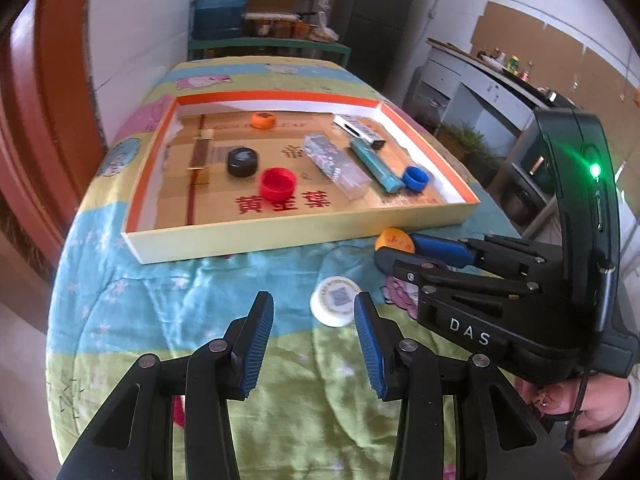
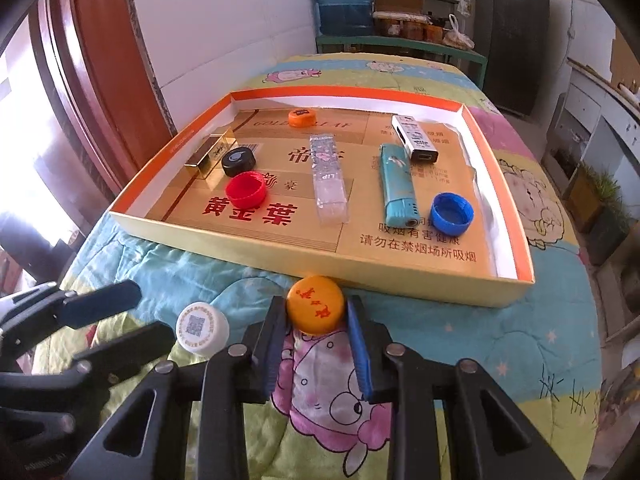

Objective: Organize rigid objects
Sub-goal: 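Grasp the yellow red-printed cap with the right tool while the left tool grasps the white QR cap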

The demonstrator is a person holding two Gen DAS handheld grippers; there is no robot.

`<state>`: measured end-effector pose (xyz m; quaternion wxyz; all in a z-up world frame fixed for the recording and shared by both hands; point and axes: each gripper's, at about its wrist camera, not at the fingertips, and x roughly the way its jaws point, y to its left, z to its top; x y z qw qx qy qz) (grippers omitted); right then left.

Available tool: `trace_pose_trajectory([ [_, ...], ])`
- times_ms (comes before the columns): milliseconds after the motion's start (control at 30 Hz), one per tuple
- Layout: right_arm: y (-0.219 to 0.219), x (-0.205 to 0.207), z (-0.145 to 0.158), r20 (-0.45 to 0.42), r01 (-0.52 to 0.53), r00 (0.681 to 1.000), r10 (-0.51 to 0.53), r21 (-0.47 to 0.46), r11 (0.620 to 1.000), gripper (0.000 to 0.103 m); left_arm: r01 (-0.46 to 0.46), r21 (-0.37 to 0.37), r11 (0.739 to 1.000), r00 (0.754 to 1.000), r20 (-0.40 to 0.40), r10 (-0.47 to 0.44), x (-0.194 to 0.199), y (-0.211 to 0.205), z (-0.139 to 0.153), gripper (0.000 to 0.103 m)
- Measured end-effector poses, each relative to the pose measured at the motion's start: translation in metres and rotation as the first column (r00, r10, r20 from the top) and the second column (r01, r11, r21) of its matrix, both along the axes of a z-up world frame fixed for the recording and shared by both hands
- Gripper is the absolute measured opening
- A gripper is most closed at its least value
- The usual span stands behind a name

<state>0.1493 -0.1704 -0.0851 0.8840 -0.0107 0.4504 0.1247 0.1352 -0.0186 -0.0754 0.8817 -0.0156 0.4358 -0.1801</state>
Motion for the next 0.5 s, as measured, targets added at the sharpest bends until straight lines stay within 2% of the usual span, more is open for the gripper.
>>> trace_pose_trajectory([
  [233, -0.022, -0.011, 0.009, 0.013, 0.042, 0.999, -0.042, 0.036, 0.998, 0.031, 0.04, 0.045, 0.998, 0.999, -0.023, -0.039, 0.009, -0.023, -0.012, 0.043],
  [500, -0.035, -0.02, 0.014, 0.015, 0.063, 0.998, -0.064, 0.063, 0.996, 0.031, -0.006, 0.091, 0.996, 1.0, 0.002, 0.006, 0.013, -0.027, -0.017, 0.043],
])
